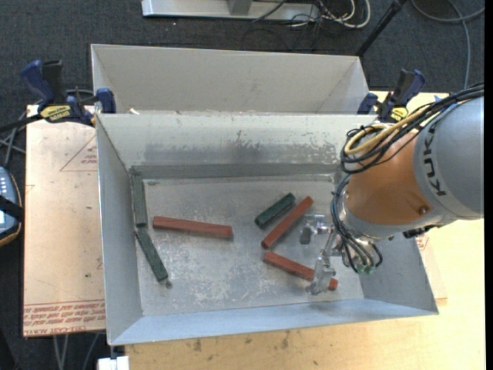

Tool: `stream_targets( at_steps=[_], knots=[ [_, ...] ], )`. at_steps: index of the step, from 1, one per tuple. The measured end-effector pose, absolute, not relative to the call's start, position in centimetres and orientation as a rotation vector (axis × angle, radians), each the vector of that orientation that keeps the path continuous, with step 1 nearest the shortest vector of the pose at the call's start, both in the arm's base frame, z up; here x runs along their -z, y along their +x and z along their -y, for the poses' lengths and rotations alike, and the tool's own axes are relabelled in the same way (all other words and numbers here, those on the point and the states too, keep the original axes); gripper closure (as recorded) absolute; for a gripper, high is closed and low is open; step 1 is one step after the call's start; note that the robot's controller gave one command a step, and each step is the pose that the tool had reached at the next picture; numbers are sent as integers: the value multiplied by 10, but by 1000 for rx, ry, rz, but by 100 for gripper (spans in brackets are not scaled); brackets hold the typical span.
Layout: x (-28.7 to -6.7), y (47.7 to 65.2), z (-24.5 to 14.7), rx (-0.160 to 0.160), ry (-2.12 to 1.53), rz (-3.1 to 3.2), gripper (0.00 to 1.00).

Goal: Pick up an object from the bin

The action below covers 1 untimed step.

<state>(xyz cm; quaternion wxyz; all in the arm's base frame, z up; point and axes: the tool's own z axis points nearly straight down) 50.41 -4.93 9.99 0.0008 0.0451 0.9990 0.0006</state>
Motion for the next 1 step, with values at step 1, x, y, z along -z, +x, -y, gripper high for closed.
stream_targets(
  at_steps=[1],
  knots=[
    [-77, 506, 48, -1, -29, -3141, 0]
  ],
)
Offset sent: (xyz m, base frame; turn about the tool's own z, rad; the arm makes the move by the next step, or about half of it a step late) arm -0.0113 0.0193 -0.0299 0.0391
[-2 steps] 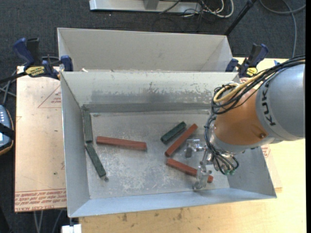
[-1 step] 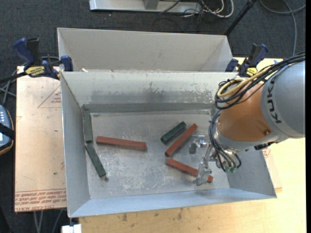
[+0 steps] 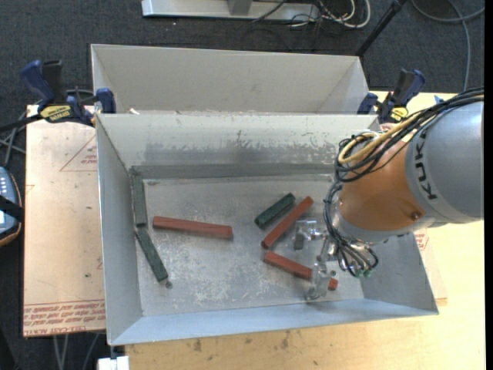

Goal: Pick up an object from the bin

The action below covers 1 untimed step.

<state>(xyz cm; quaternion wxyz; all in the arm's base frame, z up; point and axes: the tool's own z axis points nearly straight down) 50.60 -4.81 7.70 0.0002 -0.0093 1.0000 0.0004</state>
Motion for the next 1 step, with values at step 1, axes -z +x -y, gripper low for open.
stream_targets(
  at_steps=[1],
  knots=[
    [-70, 493, 29, -2, 200, -3135, 100]
  ],
)
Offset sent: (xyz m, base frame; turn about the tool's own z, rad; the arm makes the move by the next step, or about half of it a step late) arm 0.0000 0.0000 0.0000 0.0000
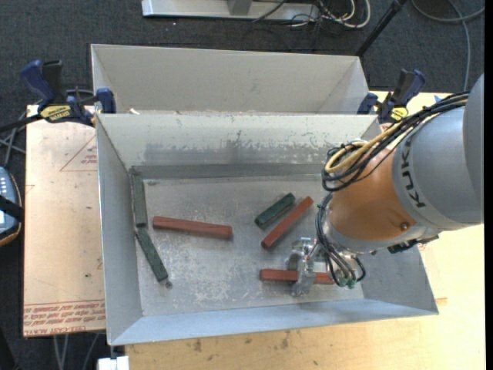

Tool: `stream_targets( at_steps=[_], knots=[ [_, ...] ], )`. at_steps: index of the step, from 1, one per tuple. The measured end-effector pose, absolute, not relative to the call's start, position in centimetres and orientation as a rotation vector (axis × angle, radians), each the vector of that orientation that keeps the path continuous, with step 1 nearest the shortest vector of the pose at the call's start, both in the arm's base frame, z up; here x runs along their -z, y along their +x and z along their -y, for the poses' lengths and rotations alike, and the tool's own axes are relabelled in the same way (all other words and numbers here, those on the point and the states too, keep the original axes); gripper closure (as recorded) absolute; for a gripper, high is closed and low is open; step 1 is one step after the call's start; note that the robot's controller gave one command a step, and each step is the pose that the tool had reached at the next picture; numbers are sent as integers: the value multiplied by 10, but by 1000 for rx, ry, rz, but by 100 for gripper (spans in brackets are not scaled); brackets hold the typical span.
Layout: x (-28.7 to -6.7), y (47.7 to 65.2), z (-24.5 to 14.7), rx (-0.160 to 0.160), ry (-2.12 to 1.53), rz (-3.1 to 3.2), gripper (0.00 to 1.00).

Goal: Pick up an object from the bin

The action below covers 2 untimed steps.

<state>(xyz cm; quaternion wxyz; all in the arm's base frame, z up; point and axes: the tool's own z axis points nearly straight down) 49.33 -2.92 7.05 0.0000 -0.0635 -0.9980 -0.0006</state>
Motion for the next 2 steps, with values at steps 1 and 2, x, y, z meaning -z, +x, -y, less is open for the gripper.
stream_targets(
  at_steps=[1, 2],
  knots=[
    [-70, 493, 29, 2, -200, 3135, 100],
    [-74, 493, 29, 2, -200, 3133, 100]
  ],
)
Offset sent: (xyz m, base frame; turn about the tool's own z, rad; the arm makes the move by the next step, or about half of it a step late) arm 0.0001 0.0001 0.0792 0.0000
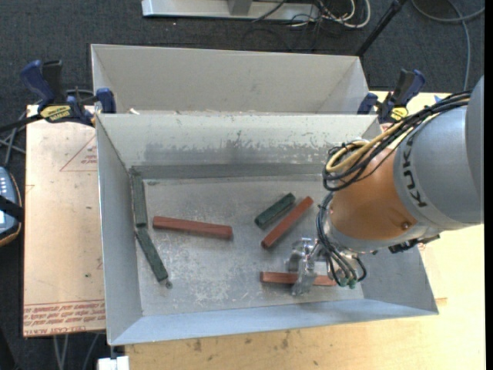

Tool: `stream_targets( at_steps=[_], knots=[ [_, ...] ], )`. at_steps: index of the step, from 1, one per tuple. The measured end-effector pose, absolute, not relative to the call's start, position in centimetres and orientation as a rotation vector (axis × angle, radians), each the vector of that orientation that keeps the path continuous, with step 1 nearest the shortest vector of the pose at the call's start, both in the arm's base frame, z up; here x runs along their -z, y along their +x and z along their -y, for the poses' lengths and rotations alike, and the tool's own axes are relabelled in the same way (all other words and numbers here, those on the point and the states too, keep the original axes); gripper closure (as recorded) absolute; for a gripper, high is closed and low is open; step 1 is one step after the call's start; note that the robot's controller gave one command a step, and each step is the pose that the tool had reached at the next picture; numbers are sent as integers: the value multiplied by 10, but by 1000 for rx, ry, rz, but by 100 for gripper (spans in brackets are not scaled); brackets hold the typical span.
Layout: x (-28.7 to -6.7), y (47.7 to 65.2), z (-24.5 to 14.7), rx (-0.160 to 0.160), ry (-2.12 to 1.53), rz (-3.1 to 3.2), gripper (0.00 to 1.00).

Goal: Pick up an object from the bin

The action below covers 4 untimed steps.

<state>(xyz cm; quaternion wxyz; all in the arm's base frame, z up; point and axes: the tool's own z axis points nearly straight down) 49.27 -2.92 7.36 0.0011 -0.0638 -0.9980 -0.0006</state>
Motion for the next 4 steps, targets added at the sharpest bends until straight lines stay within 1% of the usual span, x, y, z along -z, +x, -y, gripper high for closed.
stream_targets(
  at_steps=[1, 2, 4],
  knots=[
    [-93, 491, 29, 2, -198, 3126, 100],
    [-108, 493, 29, 2, -198, 3138, 100],
    [-125, 491, 29, 2, -197, 3130, 100]
  ],
)
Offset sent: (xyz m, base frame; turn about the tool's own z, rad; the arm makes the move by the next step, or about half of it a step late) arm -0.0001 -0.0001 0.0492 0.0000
